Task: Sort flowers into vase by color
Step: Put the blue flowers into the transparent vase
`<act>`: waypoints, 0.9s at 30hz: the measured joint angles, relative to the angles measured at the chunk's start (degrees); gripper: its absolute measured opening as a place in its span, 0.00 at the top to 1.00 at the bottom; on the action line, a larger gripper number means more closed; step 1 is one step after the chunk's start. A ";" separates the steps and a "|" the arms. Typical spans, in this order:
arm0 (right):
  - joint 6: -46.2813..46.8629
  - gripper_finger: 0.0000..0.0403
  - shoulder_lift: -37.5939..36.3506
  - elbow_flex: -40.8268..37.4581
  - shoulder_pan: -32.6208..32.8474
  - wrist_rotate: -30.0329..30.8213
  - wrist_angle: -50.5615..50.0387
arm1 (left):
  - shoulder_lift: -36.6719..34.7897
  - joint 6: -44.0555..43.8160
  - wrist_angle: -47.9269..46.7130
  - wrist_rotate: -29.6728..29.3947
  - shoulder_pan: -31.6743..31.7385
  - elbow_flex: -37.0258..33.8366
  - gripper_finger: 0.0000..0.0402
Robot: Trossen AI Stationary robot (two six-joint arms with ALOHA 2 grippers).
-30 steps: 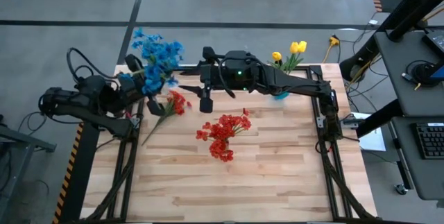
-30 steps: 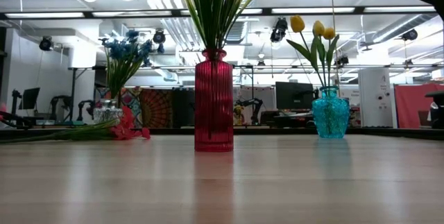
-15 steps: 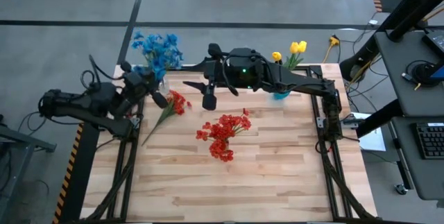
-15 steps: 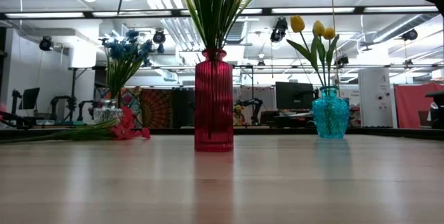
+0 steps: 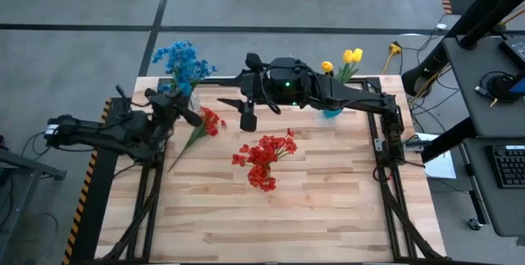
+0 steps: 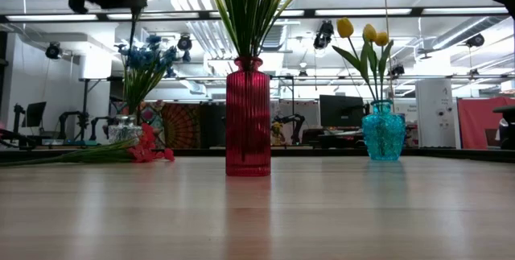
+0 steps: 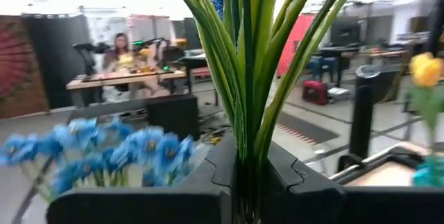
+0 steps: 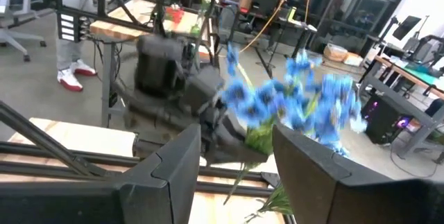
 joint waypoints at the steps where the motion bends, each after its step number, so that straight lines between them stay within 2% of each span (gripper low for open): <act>1: -0.01 0.57 0.00 0.00 0.00 -0.01 0.00 | 0.28 0.01 1.06 -0.23 1.09 -1.07 0.97; 5: -0.01 0.57 0.00 0.00 0.00 -0.05 -0.09 | 0.81 -0.18 2.72 -1.59 6.02 -4.13 0.98; 13: -0.39 0.56 0.00 0.00 0.00 -0.06 -0.87 | 0.78 -2.62 6.53 5.03 15.40 -9.32 0.98; 17: -0.56 0.56 0.00 0.00 0.00 -0.06 -1.51 | 0.00 1.55 14.56 12.06 17.98 -12.51 0.98; 22: -0.92 0.56 0.01 -0.02 0.00 -0.06 -2.26 | -0.30 8.98 25.48 12.80 19.54 -16.94 0.99; 27: -1.13 0.56 0.02 -0.02 0.00 -0.06 -2.27 | 0.07 11.51 32.92 17.47 21.86 -20.46 0.99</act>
